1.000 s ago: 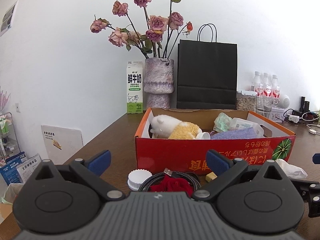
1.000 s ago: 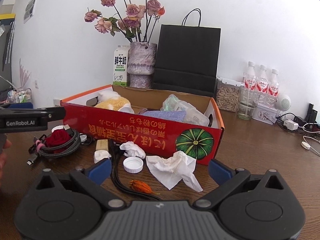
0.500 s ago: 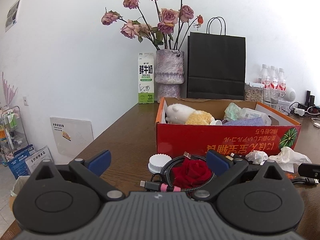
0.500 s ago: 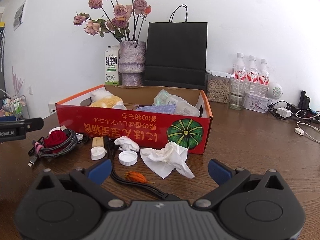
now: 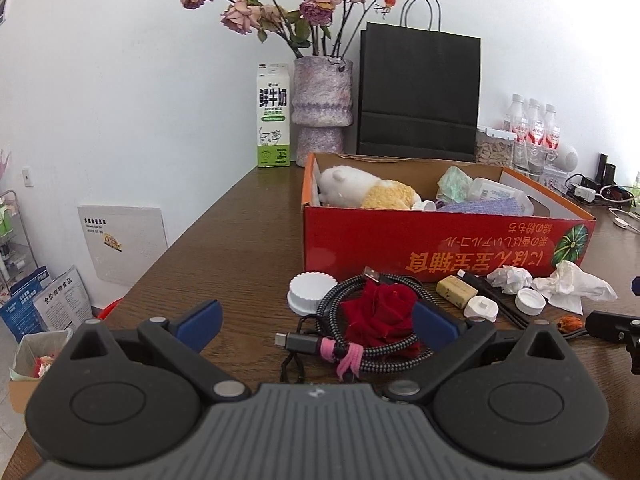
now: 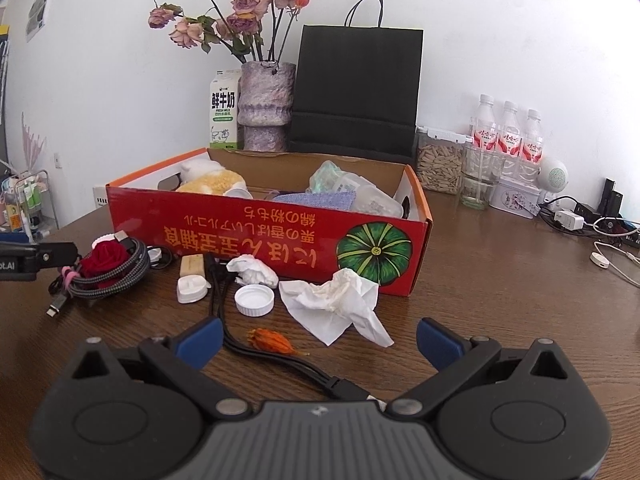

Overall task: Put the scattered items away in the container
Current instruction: 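Withdraw both grippers from the box back toward the table items, then grasp the black braided cable coil with the left gripper while the right gripper grasps its end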

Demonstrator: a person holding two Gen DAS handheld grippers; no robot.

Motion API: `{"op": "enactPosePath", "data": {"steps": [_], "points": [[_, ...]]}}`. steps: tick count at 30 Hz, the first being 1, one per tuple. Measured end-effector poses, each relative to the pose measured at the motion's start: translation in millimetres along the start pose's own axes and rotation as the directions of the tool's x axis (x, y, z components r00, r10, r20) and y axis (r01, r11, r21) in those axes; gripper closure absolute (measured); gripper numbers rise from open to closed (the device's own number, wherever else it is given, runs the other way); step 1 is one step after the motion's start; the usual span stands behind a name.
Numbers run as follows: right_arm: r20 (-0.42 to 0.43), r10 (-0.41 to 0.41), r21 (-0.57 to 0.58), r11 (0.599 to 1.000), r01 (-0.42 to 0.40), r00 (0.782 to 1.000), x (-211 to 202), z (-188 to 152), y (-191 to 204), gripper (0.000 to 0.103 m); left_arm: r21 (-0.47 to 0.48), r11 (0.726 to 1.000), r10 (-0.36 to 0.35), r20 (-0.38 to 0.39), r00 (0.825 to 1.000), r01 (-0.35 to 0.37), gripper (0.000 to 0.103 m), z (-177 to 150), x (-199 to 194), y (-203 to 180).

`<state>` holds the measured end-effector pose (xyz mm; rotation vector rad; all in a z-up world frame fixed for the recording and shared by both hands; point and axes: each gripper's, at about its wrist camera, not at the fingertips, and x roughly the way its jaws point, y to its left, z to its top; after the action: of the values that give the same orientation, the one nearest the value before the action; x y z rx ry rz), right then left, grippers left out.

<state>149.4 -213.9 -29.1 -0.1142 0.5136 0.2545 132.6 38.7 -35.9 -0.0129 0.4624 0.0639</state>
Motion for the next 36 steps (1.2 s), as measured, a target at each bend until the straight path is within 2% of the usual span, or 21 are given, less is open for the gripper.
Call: {"op": "enactPosePath", "data": {"steps": [5, 10, 16, 20, 24, 26, 36], "points": [[-0.006, -0.004, 0.013, 1.0, 0.004, 1.0, 1, 0, -2, 0.0, 0.056, 0.997, -0.052, -0.051, 0.997, 0.055, 0.0, 8, 17, -18], [-0.02, 0.0, 0.03, 1.0, 0.0, 1.0, 4, 0, -6, 0.0, 0.027, 0.991, -0.127, -0.137, 0.982, 0.131, 0.0, 20, 32, -24], [-0.026, 0.005, 0.045, 0.999, -0.004, 1.0, 5, 0, -8, 0.0, 0.045, 0.995, -0.075, -0.234, 0.969, 0.087, 0.0, 25, 55, -30], [-0.033, 0.008, 0.052, 0.999, -0.006, 0.999, 6, 0, -8, 0.0, 0.029, 0.995, -0.081, -0.279, 0.957, 0.093, 0.0, 20, 64, -30], [-0.039, 0.01, 0.06, 0.998, -0.008, 0.999, 7, -1, -9, 0.0, 0.033, 0.995, -0.081, -0.274, 0.958, 0.094, 0.0, 16, 62, -31], [-0.039, 0.01, 0.06, 0.998, -0.008, 0.999, 7, -1, -10, 0.0, 0.019, 0.994, -0.1, -0.254, 0.962, 0.108, 0.009, 17, 57, -30], [-0.034, 0.007, 0.06, 0.998, -0.005, 0.999, 7, -1, -10, 0.0, -0.018, 0.995, -0.1, -0.16, 0.982, 0.098, 0.011, 24, 32, -21]]}}
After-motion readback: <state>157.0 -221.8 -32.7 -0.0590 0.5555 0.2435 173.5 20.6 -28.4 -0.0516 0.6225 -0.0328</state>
